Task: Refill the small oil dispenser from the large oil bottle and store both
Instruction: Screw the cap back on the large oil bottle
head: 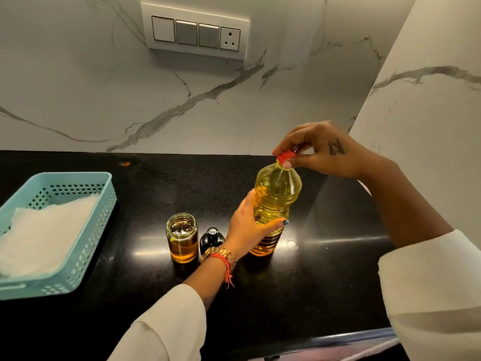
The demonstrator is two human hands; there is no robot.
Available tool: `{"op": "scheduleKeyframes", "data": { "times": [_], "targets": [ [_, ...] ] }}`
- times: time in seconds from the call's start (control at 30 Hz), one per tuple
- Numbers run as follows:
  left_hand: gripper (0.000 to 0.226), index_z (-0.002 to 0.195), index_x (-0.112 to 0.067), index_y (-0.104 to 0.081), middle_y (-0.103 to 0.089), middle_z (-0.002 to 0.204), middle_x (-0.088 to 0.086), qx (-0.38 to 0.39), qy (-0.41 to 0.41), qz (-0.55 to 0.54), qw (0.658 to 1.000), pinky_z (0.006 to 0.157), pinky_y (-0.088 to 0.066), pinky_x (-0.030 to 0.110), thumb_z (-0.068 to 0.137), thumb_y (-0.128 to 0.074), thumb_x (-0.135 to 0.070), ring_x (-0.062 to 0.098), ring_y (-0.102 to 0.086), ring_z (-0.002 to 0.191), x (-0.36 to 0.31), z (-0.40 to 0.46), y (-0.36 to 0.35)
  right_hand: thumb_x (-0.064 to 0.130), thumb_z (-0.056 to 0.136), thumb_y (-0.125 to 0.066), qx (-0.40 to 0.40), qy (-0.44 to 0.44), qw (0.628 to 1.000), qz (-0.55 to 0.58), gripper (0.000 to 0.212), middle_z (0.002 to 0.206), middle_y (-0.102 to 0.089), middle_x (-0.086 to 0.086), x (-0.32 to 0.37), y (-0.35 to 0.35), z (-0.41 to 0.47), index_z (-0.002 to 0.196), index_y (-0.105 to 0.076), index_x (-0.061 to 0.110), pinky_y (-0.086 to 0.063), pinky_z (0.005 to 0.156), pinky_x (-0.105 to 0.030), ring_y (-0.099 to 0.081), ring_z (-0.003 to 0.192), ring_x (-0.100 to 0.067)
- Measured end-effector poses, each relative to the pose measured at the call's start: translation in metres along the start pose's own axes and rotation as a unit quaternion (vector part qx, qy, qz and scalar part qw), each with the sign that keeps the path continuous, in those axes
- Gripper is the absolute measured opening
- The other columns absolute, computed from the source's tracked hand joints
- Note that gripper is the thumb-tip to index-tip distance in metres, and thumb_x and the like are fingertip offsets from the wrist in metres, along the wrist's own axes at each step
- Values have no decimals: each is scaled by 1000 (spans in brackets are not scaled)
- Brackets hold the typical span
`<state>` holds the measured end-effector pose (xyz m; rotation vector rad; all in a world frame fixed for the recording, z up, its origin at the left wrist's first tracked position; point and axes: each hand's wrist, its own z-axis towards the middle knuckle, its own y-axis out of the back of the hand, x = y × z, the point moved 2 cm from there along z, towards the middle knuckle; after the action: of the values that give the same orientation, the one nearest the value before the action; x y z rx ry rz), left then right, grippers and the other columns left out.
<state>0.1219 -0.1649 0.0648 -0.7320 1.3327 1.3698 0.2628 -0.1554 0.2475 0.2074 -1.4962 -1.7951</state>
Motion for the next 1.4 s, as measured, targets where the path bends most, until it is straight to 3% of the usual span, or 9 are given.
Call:
{"op": "scheduleKeyframes", "data": {
  "times": [0.2,0.37,0.6,0.77,0.9,1.07,1.2,1.3,1.4],
  "targets": [
    [72,129,-33,-38,-53,122,-7,-4,-2,3,1000,95,-44,32,70,-78,-39,9,-51,112,-1,1,0,31,75,-68,11,14,1000,-17,30,96,-67,1,1,3,3,103,-69,20,-57,76,-33,-65,84,-15],
    [73,131,-32,-37,-52,123,-7,-5,-5,5,1000,95,-44,31,70,-77,-39,10,-51,113,-1,2,-1,29,74,-72,9,4,999,-47,29,90,-65,7,2,4,4,102,-70,20,-56,72,-27,-64,79,-9],
    [75,133,-32,-35,-51,125,-7,1,-4,9,1000,92,-41,26,71,-77,-39,7,-48,112,-1,1,-1,60,70,-53,-19,-20,994,-109,57,81,-69,-3,6,-3,4,93,-69,10,-57,67,-29,-63,68,-12],
    [74,132,-33,-36,-51,125,-7,2,-4,5,1000,87,-38,20,71,-77,-37,6,-48,110,-2,0,-1,57,70,-56,-21,-10,996,-91,54,84,-69,-4,6,1,-1,95,-67,11,-56,66,-25,-63,68,-11],
    [76,133,-32,-35,-50,126,-7,2,-2,11,1000,91,-40,24,71,-77,-39,7,-48,112,-1,0,-1,58,67,-58,-13,-19,997,-78,55,83,-65,0,6,3,-1,97,-66,12,-56,67,-26,-63,71,-12],
    [73,131,-34,-36,-50,124,-8,-1,-2,12,1000,90,-38,24,71,-77,-38,6,-47,112,-2,0,-1,56,69,-62,-35,-25,991,-125,51,77,-60,1,7,-2,3,91,-63,10,-51,63,-22,-59,66,-15],
    [70,129,-34,-37,-50,122,-10,4,-3,7,1000,87,-37,21,72,-77,-36,6,-48,109,-4,-1,0,70,62,-48,-37,-40,984,-171,61,74,-58,-2,9,-9,2,84,-54,13,-51,62,-25,-56,62,-16],
    [71,130,-33,-36,-49,121,-11,4,0,6,1000,88,-37,22,72,-77,-36,6,-47,110,-4,0,1,79,55,-44,-18,-84,987,-137,84,80,-65,-3,6,-6,-2,103,-58,12,-56,67,-31,-60,65,-15],
    [72,131,-33,-36,-49,120,-12,5,-2,8,1000,89,-38,23,72,-77,-37,6,-47,111,-4,0,1,70,56,-54,54,-131,988,-55,94,112,-65,-3,3,5,-10,136,-41,22,-53,79,-28,-63,85,-13]
  ]
}}
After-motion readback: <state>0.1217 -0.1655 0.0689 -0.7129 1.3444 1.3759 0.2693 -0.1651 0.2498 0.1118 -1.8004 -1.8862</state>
